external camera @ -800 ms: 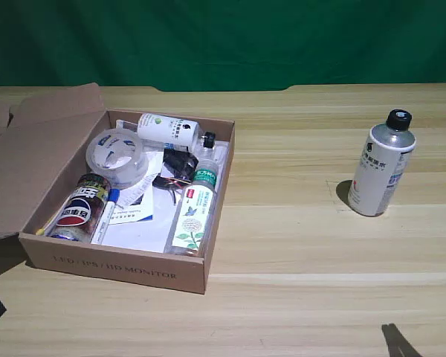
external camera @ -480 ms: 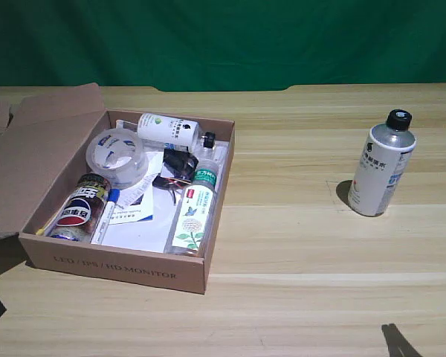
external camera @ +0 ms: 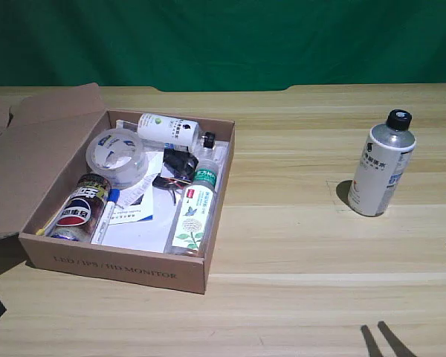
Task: Place the white bottle into the box.
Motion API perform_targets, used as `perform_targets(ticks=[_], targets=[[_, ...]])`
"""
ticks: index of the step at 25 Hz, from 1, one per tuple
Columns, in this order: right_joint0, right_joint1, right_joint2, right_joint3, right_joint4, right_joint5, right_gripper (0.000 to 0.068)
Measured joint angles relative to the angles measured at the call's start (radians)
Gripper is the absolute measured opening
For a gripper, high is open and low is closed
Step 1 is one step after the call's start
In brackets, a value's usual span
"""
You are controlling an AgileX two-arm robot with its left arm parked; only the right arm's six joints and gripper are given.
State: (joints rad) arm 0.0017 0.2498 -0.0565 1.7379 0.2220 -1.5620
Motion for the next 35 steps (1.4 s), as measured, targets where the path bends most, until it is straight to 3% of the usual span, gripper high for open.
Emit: perform_targets(ticks=[4, 6, 8, 14, 21, 28, 35], targets=[[0.000, 0.003, -0.080, -0.004, 0.003, 0.009, 0.0525], [0.000, 0.020, -0.117, -0.004, -0.005, 0.011, 0.0627], [0.000, 0.059, -0.156, -0.004, 0.003, 0.011, 0.0673], [0.000, 0.271, -0.311, -0.107, 0.095, 0.042, 0.0679], [0.000, 0.547, -0.449, -0.254, 0.100, 0.060, 0.0642], [0.000, 0.736, -0.468, -0.144, 0.107, 0.052, 0.0599], [0.059, 0.894, -0.509, -0.139, -0.115, 0.100, 0.0597]])
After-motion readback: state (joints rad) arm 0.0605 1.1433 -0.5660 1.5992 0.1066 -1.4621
